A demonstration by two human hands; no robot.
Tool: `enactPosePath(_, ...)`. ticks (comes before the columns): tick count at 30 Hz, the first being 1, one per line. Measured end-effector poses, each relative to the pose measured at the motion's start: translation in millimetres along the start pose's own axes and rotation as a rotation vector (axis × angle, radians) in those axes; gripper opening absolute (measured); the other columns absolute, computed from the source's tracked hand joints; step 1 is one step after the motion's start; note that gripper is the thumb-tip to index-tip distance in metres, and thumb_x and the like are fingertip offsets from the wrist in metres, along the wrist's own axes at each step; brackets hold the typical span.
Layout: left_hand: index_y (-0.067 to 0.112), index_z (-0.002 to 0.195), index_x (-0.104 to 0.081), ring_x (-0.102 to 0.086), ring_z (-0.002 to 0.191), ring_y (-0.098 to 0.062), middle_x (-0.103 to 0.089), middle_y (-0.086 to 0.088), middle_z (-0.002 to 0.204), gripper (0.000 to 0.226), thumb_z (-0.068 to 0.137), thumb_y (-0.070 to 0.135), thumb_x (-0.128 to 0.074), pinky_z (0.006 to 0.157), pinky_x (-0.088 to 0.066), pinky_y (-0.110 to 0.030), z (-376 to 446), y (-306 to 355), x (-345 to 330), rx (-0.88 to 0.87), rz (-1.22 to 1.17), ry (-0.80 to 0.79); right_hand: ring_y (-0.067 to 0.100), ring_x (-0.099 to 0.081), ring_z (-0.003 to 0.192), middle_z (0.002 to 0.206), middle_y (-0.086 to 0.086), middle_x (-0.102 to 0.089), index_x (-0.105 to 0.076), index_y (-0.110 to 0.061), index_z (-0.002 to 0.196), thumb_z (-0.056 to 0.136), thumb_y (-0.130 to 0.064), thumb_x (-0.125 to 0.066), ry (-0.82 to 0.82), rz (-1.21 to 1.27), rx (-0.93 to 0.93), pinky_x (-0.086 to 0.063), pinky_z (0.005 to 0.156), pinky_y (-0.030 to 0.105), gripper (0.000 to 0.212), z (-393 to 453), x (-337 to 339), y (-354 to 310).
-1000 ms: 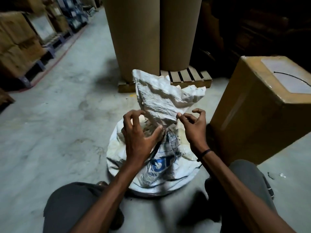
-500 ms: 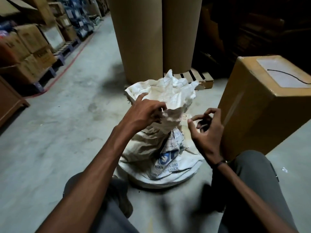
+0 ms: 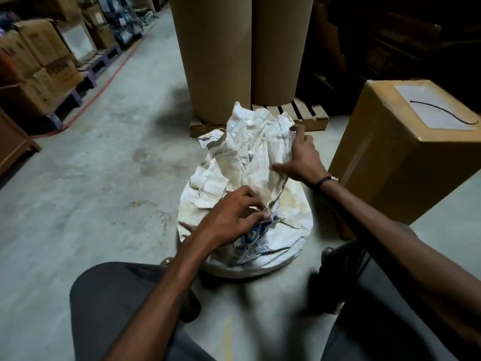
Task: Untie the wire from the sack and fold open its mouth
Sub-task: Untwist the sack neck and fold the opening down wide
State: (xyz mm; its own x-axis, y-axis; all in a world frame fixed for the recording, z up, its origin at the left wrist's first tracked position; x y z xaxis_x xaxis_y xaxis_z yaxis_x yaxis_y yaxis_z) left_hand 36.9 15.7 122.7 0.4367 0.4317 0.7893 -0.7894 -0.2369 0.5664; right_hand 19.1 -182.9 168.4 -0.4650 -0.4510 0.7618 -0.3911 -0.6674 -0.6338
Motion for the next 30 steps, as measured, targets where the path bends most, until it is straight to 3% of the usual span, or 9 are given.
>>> enactPosePath(3, 0.025, 0.119, -0.069, -0.063, 0.104, -0.011, -0.055, 0.001, 0.121, 0.034, 0.098, 0.051, -0.06, 0.089, -0.056, -0.029, -1.3, -25.1, -0.5, 0.194, -0.12, 0.025, 0.035, -0.057, 0.11, 0.127, 0.016, -0.049, -0.031, -0.023, 0.147, 0.074, -0.009, -0.089, 0.041, 0.036, 0.121, -0.045, 0.082, 0.034, 0.095, -21.3, -6.1, 11.5)
enactPosePath(6, 0.02, 0.128, -0.06, -0.063, 0.102, -0.014, -0.052, -0.005, 0.129, 0.036, 0.095, 0.031, -0.071, 0.079, -0.048, -0.02, 13.3, -46.3, 20.9, 0.312, -0.1, 0.201, 0.025, -0.057, 0.1, 0.133, 0.012, -0.044, -0.035, -0.029, 0.145, 0.076, -0.007, -0.088, 0.081, 0.038, 0.192, -0.053, 0.083, 0.037, 0.09, -37.5, -7.2, 10.9)
enactPosePath(10, 0.025, 0.141, -0.052, -0.034, 0.145, -0.031, -0.037, -0.011, 0.155, 0.069, 0.079, 0.026, -0.082, 0.12, -0.024, -0.042, 51.1, -52.8, 24.1, 0.202, 0.381, 0.157, 0.028, -0.064, 0.084, 0.163, 0.01, -0.018, -0.043, -0.028, 0.142, 0.073, -0.003, -0.089, 0.096, -0.111, 0.257, -0.06, 0.092, 0.047, 0.087, -49.0, -8.7, 6.6)
enactPosePath(14, 0.035, 0.154, -0.037, 0.002, 0.16, -0.035, -0.008, -0.011, 0.172, 0.087, 0.08, 0.02, -0.082, 0.12, 0.008, -0.063, 70.5, -71.6, 20.8, 0.184, 0.772, -0.019, 0.027, -0.067, 0.074, 0.175, 0.0, 0.006, -0.054, -0.022, 0.139, 0.065, 0.009, -0.082, 0.086, -0.309, 0.439, -0.059, 0.066, 0.037, 0.085, -50.5, -8.2, 6.3)
enactPosePath(19, 0.034, 0.145, -0.048, -0.018, 0.155, -0.033, -0.031, -0.009, 0.163, 0.07, 0.083, 0.035, -0.081, 0.12, -0.012, -0.061, 66.0, -91.7, 21.2, 0.177, 0.754, -0.012, 0.038, -0.063, 0.11, 0.173, 0.0, -0.016, -0.045, -0.025, 0.146, 0.069, -0.012, -0.09, 0.039, -0.589, 0.287, -0.058, 0.08, 0.044, 0.089, -41.9, -6.8, 37.9)
enactPosePath(22, 0.026, 0.136, -0.06, -0.045, 0.132, -0.032, -0.056, -0.007, 0.135, 0.06, 0.081, 0.018, -0.08, 0.107, -0.034, -0.048, 63.4, -96.0, 19.9, 0.18, 0.728, 0.045, 0.055, -0.021, 0.149, 0.172, 0.014, -0.009, -0.031, -0.022, 0.155, 0.076, -0.016, -0.082, 0.076, -0.851, 0.134, -0.034, 0.115, 0.057, 0.095, -36.9, -4.5, 36.8)
enactPosePath(24, 0.019, 0.124, -0.068, -0.051, 0.116, -0.032, -0.062, -0.008, 0.117, 0.046, 0.08, 0.008, -0.075, 0.097, -0.038, -0.043, 62.4, -97.7, 18.3, 0.165, 0.681, 0.088, 0.052, -0.008, 0.155, 0.172, 0.018, -0.004, -0.031, -0.015, 0.155, 0.077, -0.002, -0.07, 0.053, -0.883, 0.182, -0.025, 0.121, 0.056, 0.088, -30.8, -15.8, 19.6)
enactPosePath(27, 0.013, 0.112, -0.074, -0.052, 0.107, -0.033, -0.063, -0.009, 0.106, 0.037, 0.076, 0.004, -0.078, 0.09, -0.04, -0.043, 60.3, -98.9, 16.9, 0.155, 0.599, 0.135, 0.042, -0.031, 0.147, 0.167, 0.017, -0.027, -0.049, -0.011, 0.143, 0.076, 0.003, -0.064, -0.041, -0.779, 0.412, -0.043, 0.112, 0.049, 0.07, -21.3, -48.3, -11.5)
enactPosePath(30, 0.014, 0.103, -0.078, -0.052, 0.103, -0.032, -0.06, -0.007, 0.101, 0.031, 0.073, 0.012, -0.084, 0.089, -0.042, -0.043, 59.2, -101.7, 17.5, 0.147, 0.593, 0.167, 0.034, -0.064, 0.112, 0.136, 0.009, -0.06, -0.057, -0.014, 0.135, 0.084, -0.011, -0.063, -0.239, -0.654, 0.554, -0.059, 0.08, 0.047, 0.052, -15.5, -87.9, -22.0)
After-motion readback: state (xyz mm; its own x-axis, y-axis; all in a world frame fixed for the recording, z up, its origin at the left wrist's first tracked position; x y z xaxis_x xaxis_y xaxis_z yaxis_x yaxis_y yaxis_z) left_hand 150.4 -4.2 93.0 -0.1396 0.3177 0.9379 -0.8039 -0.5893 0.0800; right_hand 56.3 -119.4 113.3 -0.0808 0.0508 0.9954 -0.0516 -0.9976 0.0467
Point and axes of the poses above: each hand's wrist, its own z-axis towards the middle knuckle, its own x-axis out of the back of the hand, y = z × x, the point moved 8 cm from there along z, towards the middle knuckle
